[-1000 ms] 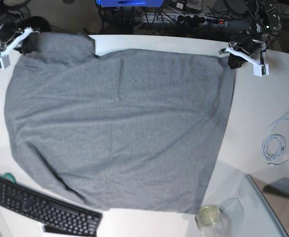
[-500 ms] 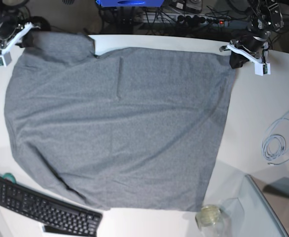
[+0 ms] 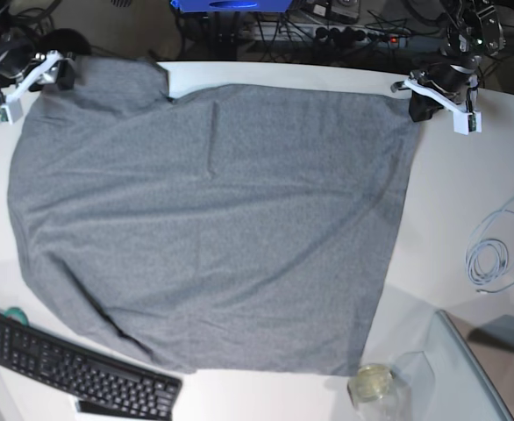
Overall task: Layout the t-shirt on the table in an organized manner, then fold the t-shirt properly
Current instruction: 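Pull the pinched corners apart with both grippers to stretch the shirt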
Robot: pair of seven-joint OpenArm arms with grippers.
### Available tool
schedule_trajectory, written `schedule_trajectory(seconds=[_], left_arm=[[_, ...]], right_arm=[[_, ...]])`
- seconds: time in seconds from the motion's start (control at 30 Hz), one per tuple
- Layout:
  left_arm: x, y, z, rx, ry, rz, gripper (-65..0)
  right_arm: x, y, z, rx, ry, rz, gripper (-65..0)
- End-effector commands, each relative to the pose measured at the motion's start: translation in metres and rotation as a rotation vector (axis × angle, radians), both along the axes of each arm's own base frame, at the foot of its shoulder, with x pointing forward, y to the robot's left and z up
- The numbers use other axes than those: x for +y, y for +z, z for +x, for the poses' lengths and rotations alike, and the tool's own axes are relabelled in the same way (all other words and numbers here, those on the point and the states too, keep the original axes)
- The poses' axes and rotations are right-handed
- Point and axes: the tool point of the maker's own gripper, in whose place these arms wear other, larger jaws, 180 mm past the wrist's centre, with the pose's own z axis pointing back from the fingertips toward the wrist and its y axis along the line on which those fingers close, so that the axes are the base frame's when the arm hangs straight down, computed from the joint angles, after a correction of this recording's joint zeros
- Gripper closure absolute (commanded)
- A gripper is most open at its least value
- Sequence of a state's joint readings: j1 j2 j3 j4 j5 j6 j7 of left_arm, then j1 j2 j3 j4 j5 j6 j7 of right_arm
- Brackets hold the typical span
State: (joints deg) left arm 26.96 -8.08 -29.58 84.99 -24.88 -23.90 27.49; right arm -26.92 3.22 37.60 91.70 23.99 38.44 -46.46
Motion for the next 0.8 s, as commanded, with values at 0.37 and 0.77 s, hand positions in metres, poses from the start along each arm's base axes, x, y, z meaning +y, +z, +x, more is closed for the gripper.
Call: schedule_trajectory(seconds=[0.37,0.77], left_arm=[[0.006,0.008,0.004,-0.029,0.002,0.012,0.0],[0.003,0.014,-0.007,-0.026,-0.012,0.021,0.0]], right_arm=[[-0.007,0.011,0.007,-0.044,0.006,-0.016,-1.7],[0.002,0.023,-0.025,0.048,0.057,-0.054,-1.4]])
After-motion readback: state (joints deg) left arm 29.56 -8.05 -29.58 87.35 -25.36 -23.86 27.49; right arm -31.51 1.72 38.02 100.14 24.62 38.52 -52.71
